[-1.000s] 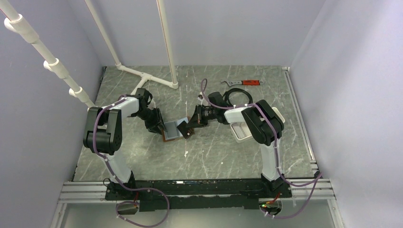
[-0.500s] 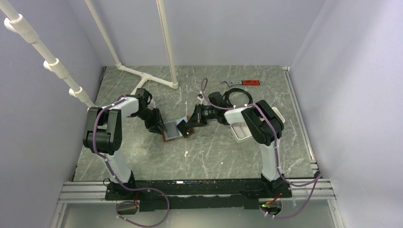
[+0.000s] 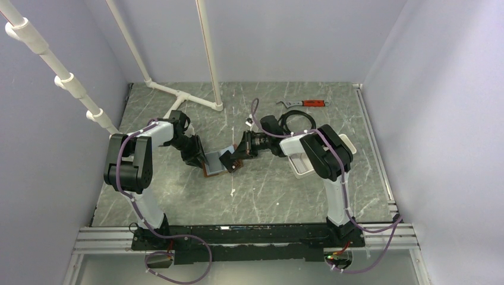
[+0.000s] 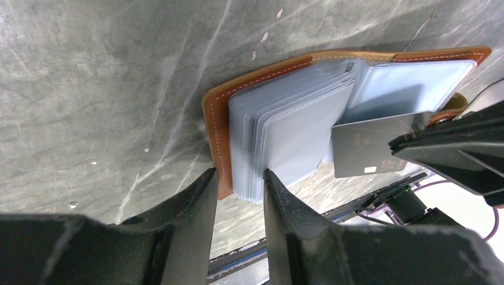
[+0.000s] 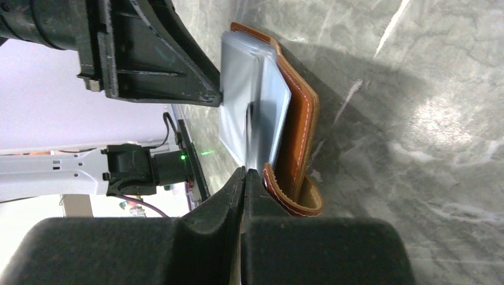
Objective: Put the credit cards into the card holder
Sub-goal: Insert the credit card into the card holder.
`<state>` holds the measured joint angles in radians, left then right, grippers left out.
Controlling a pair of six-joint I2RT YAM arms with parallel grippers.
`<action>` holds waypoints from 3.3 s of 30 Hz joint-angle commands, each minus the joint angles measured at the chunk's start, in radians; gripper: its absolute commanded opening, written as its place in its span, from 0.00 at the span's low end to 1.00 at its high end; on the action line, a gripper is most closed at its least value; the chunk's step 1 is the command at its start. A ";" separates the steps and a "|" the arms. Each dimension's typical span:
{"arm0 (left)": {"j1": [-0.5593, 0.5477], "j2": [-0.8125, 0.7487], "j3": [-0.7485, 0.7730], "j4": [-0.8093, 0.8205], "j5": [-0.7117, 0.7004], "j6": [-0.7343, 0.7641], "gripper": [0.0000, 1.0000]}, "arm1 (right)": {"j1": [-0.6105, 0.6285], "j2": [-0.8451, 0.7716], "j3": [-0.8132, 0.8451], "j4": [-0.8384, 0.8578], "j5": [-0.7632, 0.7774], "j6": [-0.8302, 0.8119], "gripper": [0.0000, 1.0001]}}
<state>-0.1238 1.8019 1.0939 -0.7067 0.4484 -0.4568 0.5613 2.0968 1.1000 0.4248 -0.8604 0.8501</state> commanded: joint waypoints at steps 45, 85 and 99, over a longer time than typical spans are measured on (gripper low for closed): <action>-0.002 0.031 -0.027 0.021 -0.032 0.030 0.36 | -0.001 0.121 0.084 0.155 -0.026 0.058 0.00; -0.001 -0.010 -0.037 0.028 0.007 0.016 0.34 | 0.118 0.016 -0.009 0.000 0.334 -0.029 0.25; 0.061 -0.146 -0.072 0.015 0.036 0.008 0.50 | 0.116 -0.047 0.111 -0.355 0.333 -0.302 0.40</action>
<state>-0.0814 1.7138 1.0370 -0.6849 0.4908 -0.4568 0.6819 2.0678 1.1870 0.1886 -0.5426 0.6331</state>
